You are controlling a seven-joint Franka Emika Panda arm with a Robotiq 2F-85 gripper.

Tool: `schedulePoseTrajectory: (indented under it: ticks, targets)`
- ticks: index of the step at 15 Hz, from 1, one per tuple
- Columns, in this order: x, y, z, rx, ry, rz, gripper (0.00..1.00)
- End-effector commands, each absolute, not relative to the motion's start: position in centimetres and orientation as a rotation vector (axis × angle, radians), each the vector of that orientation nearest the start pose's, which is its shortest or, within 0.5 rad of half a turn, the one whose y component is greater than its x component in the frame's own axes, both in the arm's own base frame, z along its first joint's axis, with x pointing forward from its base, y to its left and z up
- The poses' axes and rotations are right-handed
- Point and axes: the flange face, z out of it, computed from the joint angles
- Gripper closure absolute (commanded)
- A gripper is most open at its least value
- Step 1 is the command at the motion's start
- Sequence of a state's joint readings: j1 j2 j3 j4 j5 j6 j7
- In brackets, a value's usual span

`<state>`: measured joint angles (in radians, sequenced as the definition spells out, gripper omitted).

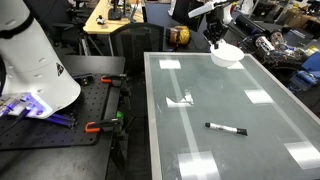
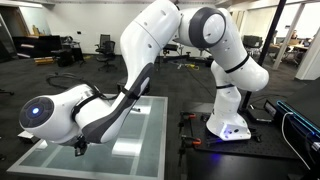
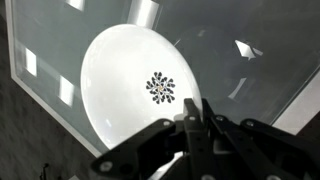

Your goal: Slide the bowl to the left

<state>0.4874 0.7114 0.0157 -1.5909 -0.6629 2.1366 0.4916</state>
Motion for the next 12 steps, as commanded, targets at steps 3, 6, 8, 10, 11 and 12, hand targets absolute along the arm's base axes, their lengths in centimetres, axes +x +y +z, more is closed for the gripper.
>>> schedulePoseTrajectory:
  ticks: [3,6,8,10,11,12]
  targets:
    - [61.7,31.7,21.2,2.535,0.564,0.126,0.98]
    - [61.8,32.2,20.8,2.535,0.571,0.124,0.98]
    - [61.9,32.4,20.6,2.536,0.572,0.126,0.98]
    - [62.0,32.7,20.4,2.537,0.576,0.125,0.98]
    - [62.0,32.9,20.3,2.537,0.577,0.126,0.98]
    - [62.0,33.0,20.2,2.538,0.579,0.125,0.98]
